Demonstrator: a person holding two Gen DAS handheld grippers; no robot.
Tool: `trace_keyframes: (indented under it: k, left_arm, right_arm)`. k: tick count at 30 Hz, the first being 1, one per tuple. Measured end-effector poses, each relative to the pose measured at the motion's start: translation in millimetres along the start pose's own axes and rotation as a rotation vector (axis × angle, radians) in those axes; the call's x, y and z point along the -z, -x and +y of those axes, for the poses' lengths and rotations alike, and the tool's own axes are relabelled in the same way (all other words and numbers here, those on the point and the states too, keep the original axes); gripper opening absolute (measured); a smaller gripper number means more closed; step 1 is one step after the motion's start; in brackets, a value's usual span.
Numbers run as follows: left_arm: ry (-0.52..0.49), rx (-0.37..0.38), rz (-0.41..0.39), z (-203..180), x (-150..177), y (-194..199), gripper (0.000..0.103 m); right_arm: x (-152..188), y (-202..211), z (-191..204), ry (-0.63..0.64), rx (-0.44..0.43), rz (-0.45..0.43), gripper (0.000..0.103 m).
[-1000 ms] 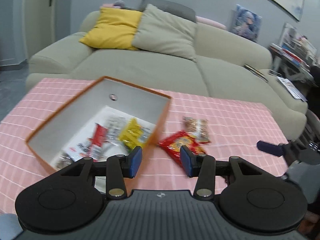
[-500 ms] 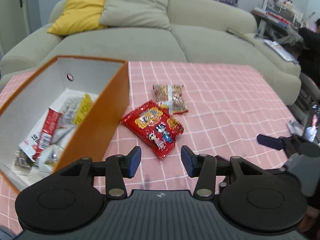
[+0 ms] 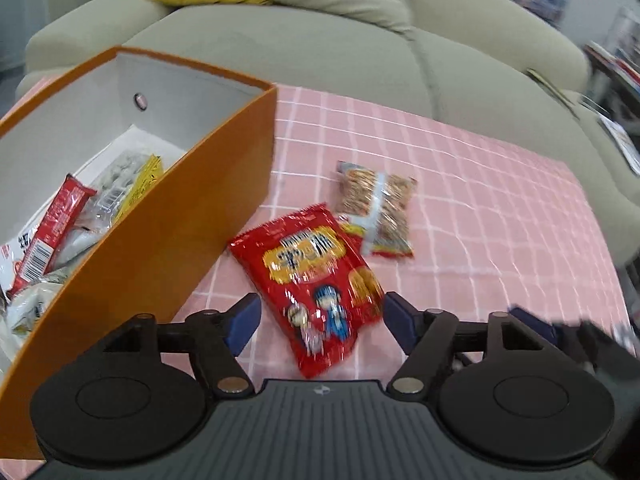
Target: Organize snacks
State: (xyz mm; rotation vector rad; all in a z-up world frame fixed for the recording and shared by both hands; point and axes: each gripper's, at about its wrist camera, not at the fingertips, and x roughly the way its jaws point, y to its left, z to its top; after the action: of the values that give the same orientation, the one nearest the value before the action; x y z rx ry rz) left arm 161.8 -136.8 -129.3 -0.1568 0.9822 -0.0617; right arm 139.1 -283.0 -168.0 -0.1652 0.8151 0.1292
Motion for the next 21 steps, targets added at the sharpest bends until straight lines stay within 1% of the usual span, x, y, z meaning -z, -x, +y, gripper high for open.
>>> trace_keyframes:
  k: [4, 6, 10, 13, 14, 15, 18, 21]
  left_arm:
    - [0.021, -0.056, 0.017, -11.5, -9.5, -23.1, 0.086]
    - [0.042, -0.092, 0.022, -14.8, -10.8, -31.6, 0.086]
    - [0.099, -0.174, 0.039, -17.3, -15.4, -47.2, 0.086]
    - [0.114, -0.199, 0.052, -13.5, -16.6, -53.0, 0.087]
    - [0.118, -0.203, 0.059, -11.2, -17.4, -54.5, 0.088]
    - [0.123, -0.191, 0.063, -7.9, -18.2, -55.9, 0.089]
    - [0.118, -0.159, 0.077, -1.0, -20.4, -58.7, 0.090]
    - [0.084, -0.125, 0.086, 4.1, -20.7, -58.4, 0.086]
  right_arm:
    - [-8.1, -8.2, -7.5, 0.017, -0.016, -0.026, 0.073]
    - [-12.1, -13.8, -11.1, 0.038, -0.021, -0.036, 0.079]
    - [-15.7, -21.7, -16.1, 0.039, -0.050, -0.041, 0.079]
    - [-18.0, -26.3, -13.8, 0.074, -0.069, -0.065, 0.078]
    - [-18.9, -28.7, -11.7, 0.095, -0.074, -0.069, 0.077]
    - [-20.4, -31.6, -9.6, 0.120, -0.082, -0.074, 0.076]
    - [-26.3, -43.1, -3.1, 0.196, -0.118, -0.064, 0.065]
    - [-32.4, -54.2, 2.6, 0.269, -0.134, -0.060, 0.060]
